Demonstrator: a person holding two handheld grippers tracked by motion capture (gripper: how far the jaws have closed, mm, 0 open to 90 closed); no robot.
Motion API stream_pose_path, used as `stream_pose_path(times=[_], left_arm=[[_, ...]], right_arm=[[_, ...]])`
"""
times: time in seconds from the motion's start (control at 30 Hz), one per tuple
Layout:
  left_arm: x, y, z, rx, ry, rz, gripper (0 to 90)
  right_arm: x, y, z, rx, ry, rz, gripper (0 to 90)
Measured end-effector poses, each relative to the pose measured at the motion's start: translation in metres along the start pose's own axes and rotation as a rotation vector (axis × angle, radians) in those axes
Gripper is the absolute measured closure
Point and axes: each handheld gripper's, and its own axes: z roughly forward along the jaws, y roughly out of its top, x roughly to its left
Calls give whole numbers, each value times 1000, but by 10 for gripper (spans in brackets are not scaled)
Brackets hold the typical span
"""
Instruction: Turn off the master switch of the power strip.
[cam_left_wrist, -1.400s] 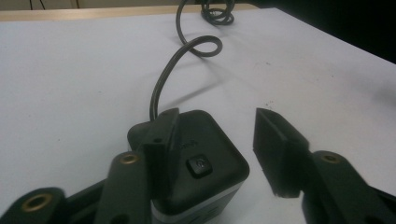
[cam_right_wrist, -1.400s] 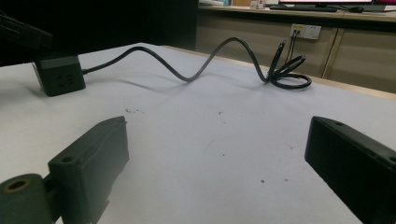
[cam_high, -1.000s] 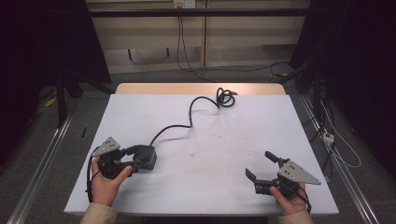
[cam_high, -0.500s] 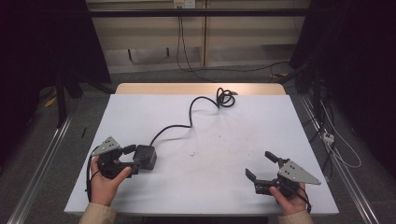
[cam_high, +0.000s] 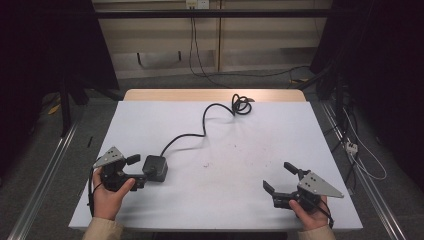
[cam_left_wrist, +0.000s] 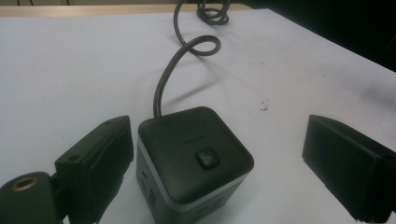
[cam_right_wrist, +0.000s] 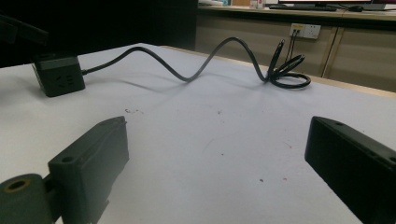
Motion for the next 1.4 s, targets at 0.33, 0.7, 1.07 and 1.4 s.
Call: stream_pose_path(times=[0.33,0.7,1.07,1.4], left_arm=[[3,-3,-4,2,2,12,69],[9,-8,-12,-5,10,22,66],[11,-14,-15,-9,-2,31,66],[13,-20,-18,-4,-6,30,66]], right_arm=[[0,0,0,-3,-2,-1,58],[0,0,0,-3,-2,-1,57],[-1,0,-1,-2,-5,-2,57],[-1,0,-1,-2,-5,1,58]])
